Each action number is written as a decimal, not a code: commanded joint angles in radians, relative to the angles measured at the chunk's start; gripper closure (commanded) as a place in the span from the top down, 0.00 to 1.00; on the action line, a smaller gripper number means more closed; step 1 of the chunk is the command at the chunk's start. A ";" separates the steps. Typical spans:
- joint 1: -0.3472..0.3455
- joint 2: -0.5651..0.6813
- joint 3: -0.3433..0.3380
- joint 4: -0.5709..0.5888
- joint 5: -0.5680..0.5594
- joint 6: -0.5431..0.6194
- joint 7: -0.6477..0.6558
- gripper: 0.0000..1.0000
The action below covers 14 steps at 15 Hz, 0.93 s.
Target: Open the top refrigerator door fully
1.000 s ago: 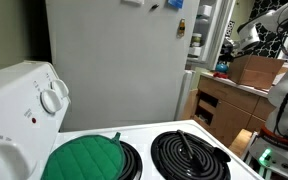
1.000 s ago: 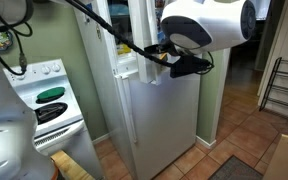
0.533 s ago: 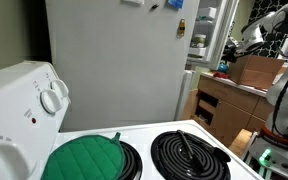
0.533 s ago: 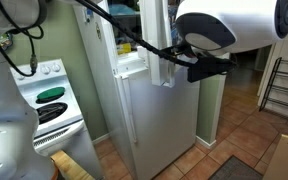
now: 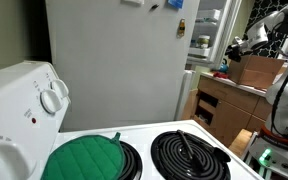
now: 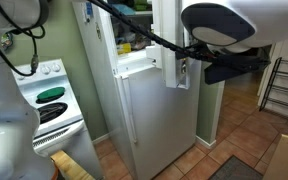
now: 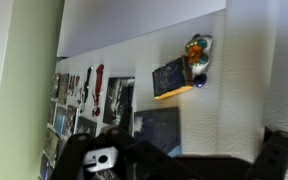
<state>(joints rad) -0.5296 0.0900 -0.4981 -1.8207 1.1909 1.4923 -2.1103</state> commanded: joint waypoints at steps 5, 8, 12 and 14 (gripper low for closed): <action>-0.045 0.047 -0.014 0.090 -0.029 -0.085 -0.039 1.00; -0.066 0.062 -0.013 0.127 -0.049 -0.111 -0.049 1.00; -0.090 0.070 -0.009 0.161 -0.092 -0.147 -0.056 1.00; -0.098 0.060 -0.008 0.168 -0.124 -0.140 -0.062 1.00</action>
<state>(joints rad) -0.6055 0.1395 -0.5064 -1.6874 1.1172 1.3752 -2.1467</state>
